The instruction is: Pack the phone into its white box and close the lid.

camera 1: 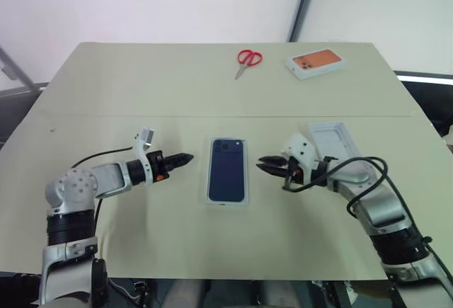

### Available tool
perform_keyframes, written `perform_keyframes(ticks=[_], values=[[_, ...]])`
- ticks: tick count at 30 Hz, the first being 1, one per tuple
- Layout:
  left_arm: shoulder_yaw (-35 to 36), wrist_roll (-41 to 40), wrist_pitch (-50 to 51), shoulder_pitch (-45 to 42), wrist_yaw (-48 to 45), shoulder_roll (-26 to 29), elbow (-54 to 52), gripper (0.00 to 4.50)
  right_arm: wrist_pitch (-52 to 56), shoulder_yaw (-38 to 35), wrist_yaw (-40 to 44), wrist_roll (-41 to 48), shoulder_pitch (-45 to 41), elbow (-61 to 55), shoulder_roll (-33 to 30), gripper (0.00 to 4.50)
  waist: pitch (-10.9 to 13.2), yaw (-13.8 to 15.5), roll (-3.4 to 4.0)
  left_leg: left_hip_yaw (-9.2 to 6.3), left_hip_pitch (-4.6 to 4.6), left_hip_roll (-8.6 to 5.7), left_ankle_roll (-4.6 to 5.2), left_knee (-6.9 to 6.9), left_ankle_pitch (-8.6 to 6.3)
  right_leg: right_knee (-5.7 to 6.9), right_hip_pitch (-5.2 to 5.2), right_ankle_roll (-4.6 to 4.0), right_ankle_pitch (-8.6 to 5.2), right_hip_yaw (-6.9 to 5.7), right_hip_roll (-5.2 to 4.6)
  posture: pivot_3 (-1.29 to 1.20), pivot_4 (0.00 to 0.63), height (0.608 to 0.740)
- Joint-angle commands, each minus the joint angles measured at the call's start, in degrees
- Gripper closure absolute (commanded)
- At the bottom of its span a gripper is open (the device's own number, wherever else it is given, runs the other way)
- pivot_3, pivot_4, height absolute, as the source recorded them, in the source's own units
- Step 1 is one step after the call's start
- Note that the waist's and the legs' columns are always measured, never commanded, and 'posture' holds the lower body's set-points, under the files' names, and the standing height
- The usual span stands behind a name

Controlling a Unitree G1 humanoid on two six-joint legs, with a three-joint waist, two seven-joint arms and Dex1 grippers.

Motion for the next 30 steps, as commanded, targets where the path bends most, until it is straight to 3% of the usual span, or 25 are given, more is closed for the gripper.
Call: perform_keyframes(ticks=[1, 5, 15, 23, 30], values=[[-5.88, 5.22, -4.09, 2.11, -3.65, 1.29, -1.76, 4.50, -1.76, 2.00, -1.53, -2.48, 0.38, -1.47, 0.70, 4.48, 0.00, -0.01, 0.00, 0.00, 0.00, 0.00, 0.00, 0.00, 0.00, -0.01, 0.00, 0.00, 0.00, 0.00, 0.00, 0.00, 0.150, 0.740], [-11.65, 9.89, -8.15, 3.40, -6.54, 0.85, -2.77, 4.50, -2.54, 4.16, -2.12, -4.84, 0.38, -1.36, 0.91, 4.48, -0.04, 0.20, 0.09, -0.01, 0.01, 0.02, -0.05, 0.01, 0.03, 0.00, 0.01, -0.02, 0.01, 0.00, 0.01, 0.00, 0.150, 0.740], [-22.17, 16.44, -12.04, -4.18, -12.01, -8.71, 3.10, 4.50, -1.97, 1.50, -0.28, -3.96, 1.13, -1.18, -1.67, 4.48, -0.05, 0.87, 0.10, -0.15, 0.01, -0.13, 0.03, 0.07, 0.01, -0.25, 0.08, -0.01, 0.02, -0.12, -0.08, 0.00, 0.150, 0.740], [-26.67, 20.98, -14.06, -9.33, -16.39, -16.19, 7.08, 4.50, -4.02, -3.70, 1.19, -4.32, 4.58, 0.95, -7.77, 4.48, -0.04, 2.25, 0.11, -0.32, 0.00, -0.20, 0.09, 0.21, -0.02, -0.37, 0.31, 0.04, 0.03, -0.40, -0.11, 0.00, 0.150, 0.740], [-25.87, 25.33, -17.81, -13.64, -17.19, -20.49, 14.88, 4.50, -6.26, -6.18, 1.71, -4.93, 6.13, 2.54, -10.35, 4.48, -0.05, 1.90, 0.12, -0.34, -0.03, -0.16, 0.11, 0.21, -0.03, -0.36, 0.49, 0.07, 0.04, -0.49, -0.09, 0.00, 0.150, 0.740]])
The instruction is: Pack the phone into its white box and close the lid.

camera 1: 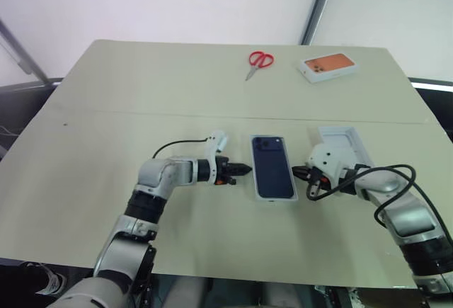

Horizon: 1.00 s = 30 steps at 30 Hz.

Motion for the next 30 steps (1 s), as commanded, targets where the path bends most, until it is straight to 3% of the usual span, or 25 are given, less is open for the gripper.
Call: perform_keyframes(ticks=[1, 17, 24, 27, 30], values=[[-2.21, 1.17, -1.73, -1.20, -2.40, -2.88, 3.15, 4.50, -2.33, -1.29, 1.27, 0.51, 0.45, 0.12, -0.93, 4.48, 0.00, -0.04, 0.00, 0.01, 0.00, 0.00, 0.00, 0.01, 0.00, 0.00, 0.01, 0.00, 0.00, 0.00, 0.00, 0.00, 0.150, 0.740], [-1.32, 4.55, -3.26, -0.50, -6.57, -0.76, 3.35, 4.50, -4.50, -2.31, -1.15, -0.30, 1.55, 0.88, -0.30, 4.48, 0.00, -0.21, 0.00, -0.02, 0.01, 0.00, 0.00, 0.11, 0.00, 0.02, 0.07, 0.03, 0.01, -0.01, 0.02, 0.00, 0.150, 0.740], [1.02, 6.02, -9.36, -0.39, -7.28, 3.21, 0.92, 4.50, -1.66, -5.78, -2.78, 1.13, 0.53, -1.41, -1.60, 4.48, 0.04, -0.89, 0.05, -0.01, 0.00, 0.04, -0.02, 0.07, 0.01, 0.07, -0.04, 0.02, 0.01, 0.00, 0.03, 0.00, 0.150, 0.740], [4.34, 4.77, -12.62, -0.83, -10.65, 7.79, -0.94, 4.50, 2.22, -10.90, -3.44, 4.93, 1.40, -7.44, -2.27, 4.48, 0.07, -1.68, 0.08, -0.02, -0.09, 0.05, -0.03, 0.04, 0.02, 0.10, -0.14, 0.02, 0.02, 0.00, 0.04, 0.00, 0.150, 0.740], [6.11, 4.83, -15.84, -1.43, -12.90, 11.29, -2.14, 3.60, 12.78, -14.33, -3.64, 7.69, 0.25, -7.94, -5.13, 3.54, 0.07, -2.02, 0.09, -0.03, -0.45, 0.07, -0.04, 0.09, 0.04, 0.21, -0.52, 0.01, 0.02, 0.01, 0.06, 0.00, 0.150, 0.740]])
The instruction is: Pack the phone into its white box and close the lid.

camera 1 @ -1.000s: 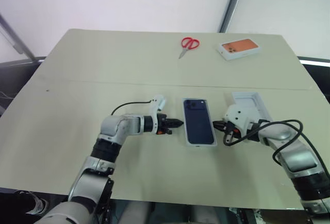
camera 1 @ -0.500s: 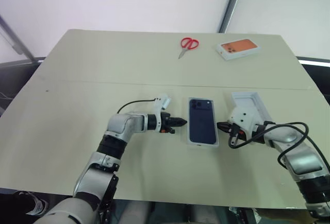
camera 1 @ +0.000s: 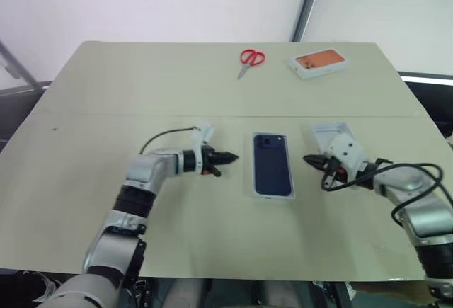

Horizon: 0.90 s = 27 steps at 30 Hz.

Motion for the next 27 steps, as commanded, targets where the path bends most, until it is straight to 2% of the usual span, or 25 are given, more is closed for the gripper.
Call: perform_keyframes(ticks=[1, 4, 6, 7, 12, 19, 22, 27], values=[[2.02, 0.71, -6.90, -0.66, -3.63, 3.43, -3.61, 3.21, 10.15, -4.41, -2.07, 1.59, -1.94, -2.07, -3.54, 3.17, 0.00, 0.07, 0.00, 0.00, 0.00, 0.00, 0.00, 0.02, 0.00, 0.00, 0.02, 0.00, 0.00, 0.00, 0.00, 0.00, 0.150, 0.740], [0.35, 2.90, -13.29, 0.42, -7.39, 6.00, -4.74, 1.54, 16.66, -3.00, -4.89, 1.08, -2.81, -4.79, -4.19, 1.48, 0.00, 0.32, 0.01, 0.00, -0.03, -0.01, 0.01, 0.08, 0.00, 0.00, 0.03, -0.01, 0.00, -0.01, -0.01, 0.00, 0.150, 0.740], [1.05, 1.89, -15.56, 0.86, -10.79, 7.00, -5.05, 0.46, 24.63, -2.28, -7.81, 1.95, -3.63, -7.53, -3.10, 0.39, -0.01, 0.38, 0.02, 0.00, -0.05, 0.00, 0.01, 0.08, 0.00, 0.00, 0.01, -0.02, 0.00, -0.01, -0.02, 0.00, 0.150, 0.740], [1.35, 1.69, -17.53, 1.16, -12.57, 7.41, -5.30, 0.02, 27.21, -1.56, -8.46, 2.28, -3.57, -9.21, -2.97, 0.00, -0.01, 0.39, 0.02, -0.01, -0.07, 0.00, 0.01, 0.09, 0.00, 0.00, -0.01, -0.02, 0.00, 0.00, -0.02, 0.00, 0.150, 0.740], [1.46, 1.94, -25.11, 3.72, -20.20, 9.44, -6.90, 0.02, 36.08, -0.32, -12.07, 3.08, -3.84, -14.09, -1.52, 0.00, 0.00, 0.23, 0.05, -0.02, -0.34, 0.02, 0.03, 0.37, -0.02, 0.05, -0.15, -0.02, 0.01, -0.01, -0.01, 0.00, 0.150, 0.740], [2.42, 1.47, -34.34, 6.91, -25.55, 9.60, -6.36, 0.02, 47.95, -1.55, -17.24, 3.24, -5.32, -17.64, -1.87, 0.00, 0.02, 0.43, 0.07, -0.03, -0.35, 0.01, 0.14, 0.54, -0.08, 0.07, -0.09, -0.04, 0.01, -0.02, -0.03, 0.00, 0.150, 0.740], [2.25, 2.43, -37.59, 7.58, -26.15, 9.53, -5.74, 0.02, 54.18, -2.03, -17.25, 5.17, -6.46, -18.95, -1.81, 0.00, 0.01, 0.40, 0.07, -0.03, -0.35, 0.01, 0.16, 0.56, -0.09, 0.07, -0.08, -0.04, 0.01, -0.03, -0.03, 0.00, 0.150, 0.740], [2.09, 2.41, -38.67, 7.56, -26.25, 9.54, -5.21, 0.02, 56.59, -2.17, -18.05, 6.19, -7.28, -19.48, -1.64, 0.00, 0.01, 0.36, 0.08, -0.03, -0.35, 0.01, 0.19, 0.55, -0.11, 0.09, -0.09, -0.03, 0.01, -0.04, -0.03, 0.00, 0.150, 0.740]])
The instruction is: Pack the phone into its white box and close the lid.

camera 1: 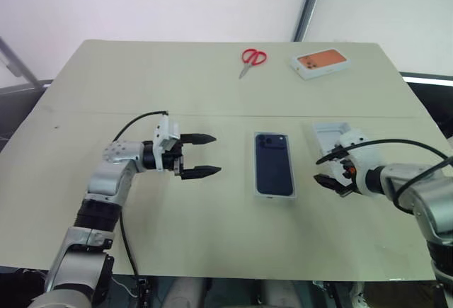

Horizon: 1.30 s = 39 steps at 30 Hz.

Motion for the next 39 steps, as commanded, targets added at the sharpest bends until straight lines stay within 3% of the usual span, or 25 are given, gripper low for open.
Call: perform_keyframes(ticks=[1, 22, 24, 26, 39], values=[[0.80, -0.16, -1.57, -0.39, -0.35, 0.37, -0.53, 0.02, 1.03, -2.02, -0.72, 0.82, -1.15, -2.25, -0.42, 0.00, 0.00, -0.02, 0.00, 0.00, 0.00, 0.00, 0.00, 0.01, 0.00, 0.01, 0.00, 0.00, 0.00, 0.00, 0.00, 0.00, 0.150, 0.740], [0.76, -0.20, -1.77, -0.41, -0.39, 0.39, -0.41, 0.02, 1.19, -2.10, -2.47, 2.99, -1.24, -2.13, -0.92, 0.00, 0.00, -0.32, 0.00, 0.00, 0.01, 0.00, 0.01, 0.05, 0.00, 0.15, -0.01, 0.01, 0.01, -0.02, 0.02, 0.00, 0.150, 0.740], [0.83, -1.49, -1.56, 1.88, -0.07, -0.64, -2.77, 0.02, 8.17, -4.51, -6.33, 1.75, -11.44, 6.82, 6.33, 0.00, 0.00, -1.39, 0.03, 0.00, 0.03, 0.00, 0.01, 0.05, 0.00, 0.15, 0.00, 0.01, 0.01, -0.02, 0.02, 0.00, 0.150, 0.740], [1.05, -1.90, -1.46, 2.62, -0.02, -1.15, -3.59, 0.02, 11.16, -5.78, -8.60, 1.62, -16.19, 11.25, 10.09, 0.00, 0.02, -1.67, 0.19, 0.09, 0.05, -0.01, 0.01, 0.11, 0.01, 0.21, 0.00, -0.01, 0.03, 0.05, 0.02, 0.00, 0.150, 0.740], [0.91, -1.49, -1.13, 2.60, 0.19, -1.86, -4.09, 0.02, 11.16, -4.54, -12.82, 7.76, -17.29, 12.91, 8.65, 0.00, 0.03, -1.49, 0.25, -0.02, 0.01, -0.05, 0.00, 0.13, 0.02, 0.52, -0.15, 0.00, 0.00, 0.00, 0.00, 0.00, 0.150, 0.740]])
